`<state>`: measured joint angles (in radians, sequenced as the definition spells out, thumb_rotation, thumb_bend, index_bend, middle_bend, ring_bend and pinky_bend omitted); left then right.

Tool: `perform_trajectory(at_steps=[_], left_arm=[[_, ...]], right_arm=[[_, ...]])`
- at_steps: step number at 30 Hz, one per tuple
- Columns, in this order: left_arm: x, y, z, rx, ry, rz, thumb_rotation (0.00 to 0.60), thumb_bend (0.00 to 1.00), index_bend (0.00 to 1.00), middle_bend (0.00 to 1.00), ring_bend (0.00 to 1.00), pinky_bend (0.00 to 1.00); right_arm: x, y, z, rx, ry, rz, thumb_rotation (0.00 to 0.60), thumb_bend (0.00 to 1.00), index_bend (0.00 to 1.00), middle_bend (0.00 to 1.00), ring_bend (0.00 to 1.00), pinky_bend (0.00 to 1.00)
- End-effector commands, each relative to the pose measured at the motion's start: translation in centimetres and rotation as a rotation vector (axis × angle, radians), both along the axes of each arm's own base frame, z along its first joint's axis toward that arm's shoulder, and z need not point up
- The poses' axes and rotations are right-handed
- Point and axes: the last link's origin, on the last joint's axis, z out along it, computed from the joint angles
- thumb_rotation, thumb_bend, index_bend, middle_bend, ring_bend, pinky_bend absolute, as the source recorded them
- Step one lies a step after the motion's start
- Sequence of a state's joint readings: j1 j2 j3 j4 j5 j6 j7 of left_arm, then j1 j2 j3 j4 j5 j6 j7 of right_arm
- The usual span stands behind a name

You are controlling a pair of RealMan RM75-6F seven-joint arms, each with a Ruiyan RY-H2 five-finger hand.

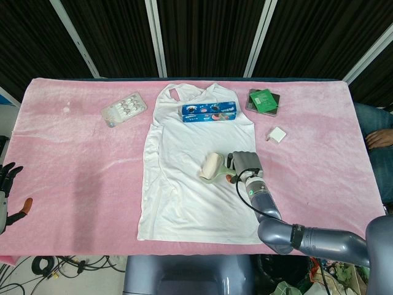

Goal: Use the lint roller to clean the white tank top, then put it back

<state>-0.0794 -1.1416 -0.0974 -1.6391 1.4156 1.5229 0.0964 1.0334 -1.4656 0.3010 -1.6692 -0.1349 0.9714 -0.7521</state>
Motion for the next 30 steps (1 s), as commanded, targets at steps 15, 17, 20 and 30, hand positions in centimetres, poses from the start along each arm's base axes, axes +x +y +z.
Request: perform_trajectory(at_steps=[15, 17, 20, 30], left_arm=[[0.1, -0.1, 0.0, -0.001, -0.004, 0.0, 0.6, 0.32, 0.15, 0.09, 0.04, 0.0], [0.0, 0.0, 0.0, -0.002, -0.005, 0.001, 0.6, 0.32, 0.15, 0.09, 0.04, 0.0], [0.0, 0.0, 0.0, -0.004, -0.004, 0.002, 0.6, 0.32, 0.15, 0.09, 0.04, 0.0], [0.0, 0.0, 0.0, -0.004, -0.006, 0.0, 0.6, 0.32, 0.15, 0.09, 0.04, 0.0]], right_arm=[[3.6, -1.4, -3.2, 0.024, -0.062, 0.037, 0.6, 0.56, 0.86, 0.68, 0.64, 0.44], [4.1, -1.6, -3.5, 0.025, -0.068, 0.041, 0.6, 0.56, 0.86, 0.68, 0.64, 0.44], [5.0, -1.9, -3.7, 0.025, -0.067, 0.056, 0.6, 0.56, 0.86, 0.68, 0.64, 0.44], [6.8, -2.4, -4.7, 0.035, -0.049, 0.067, 0.6, 0.56, 0.86, 0.69, 0.64, 0.44]])
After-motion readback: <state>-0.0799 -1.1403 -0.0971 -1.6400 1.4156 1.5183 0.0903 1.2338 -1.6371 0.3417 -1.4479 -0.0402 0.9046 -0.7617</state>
